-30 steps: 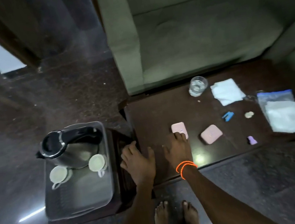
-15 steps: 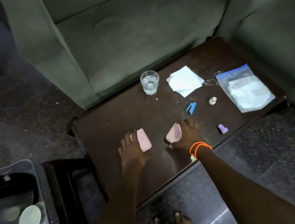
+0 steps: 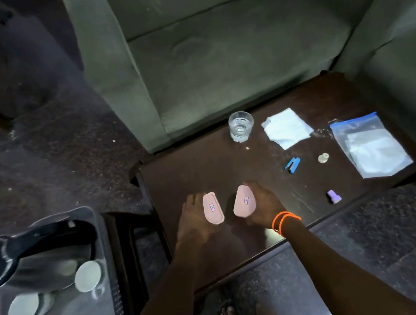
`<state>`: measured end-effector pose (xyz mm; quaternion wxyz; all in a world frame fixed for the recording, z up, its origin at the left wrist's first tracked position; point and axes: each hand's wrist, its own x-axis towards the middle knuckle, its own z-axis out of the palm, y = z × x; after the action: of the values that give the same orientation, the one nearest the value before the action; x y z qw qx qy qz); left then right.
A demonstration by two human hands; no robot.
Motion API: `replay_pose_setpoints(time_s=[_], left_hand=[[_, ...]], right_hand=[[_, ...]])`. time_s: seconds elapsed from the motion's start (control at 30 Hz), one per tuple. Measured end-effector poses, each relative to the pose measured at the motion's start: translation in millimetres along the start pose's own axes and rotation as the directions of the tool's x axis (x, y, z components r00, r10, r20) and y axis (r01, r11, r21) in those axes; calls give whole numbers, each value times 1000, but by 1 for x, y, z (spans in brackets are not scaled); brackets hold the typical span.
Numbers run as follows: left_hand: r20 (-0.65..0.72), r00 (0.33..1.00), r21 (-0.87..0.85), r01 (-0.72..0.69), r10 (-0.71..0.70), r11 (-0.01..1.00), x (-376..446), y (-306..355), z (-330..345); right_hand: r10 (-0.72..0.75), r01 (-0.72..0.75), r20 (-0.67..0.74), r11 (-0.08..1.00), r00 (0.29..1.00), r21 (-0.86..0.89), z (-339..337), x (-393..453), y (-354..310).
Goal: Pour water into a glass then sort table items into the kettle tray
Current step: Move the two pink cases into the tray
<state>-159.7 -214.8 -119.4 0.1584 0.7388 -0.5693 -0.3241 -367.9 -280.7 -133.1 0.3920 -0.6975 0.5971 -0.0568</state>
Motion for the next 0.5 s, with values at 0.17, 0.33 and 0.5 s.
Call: replay_pose_setpoints(time_s=[0.17, 0.33, 0.5], left_hand=[[-72, 997, -3, 16, -17, 1000, -63, -22, -64], [-91, 980, 24, 178, -175, 984, -135, -65, -128], [-194, 920, -63, 334, -339, 941, -197, -122, -175]], right_hand=[[-111, 111, 148, 994, 983, 10, 11, -25, -83], [-247, 260, 290, 966, 924, -6, 49, -48, -172], [-360, 426, 394, 900, 846, -93, 101, -69, -247]])
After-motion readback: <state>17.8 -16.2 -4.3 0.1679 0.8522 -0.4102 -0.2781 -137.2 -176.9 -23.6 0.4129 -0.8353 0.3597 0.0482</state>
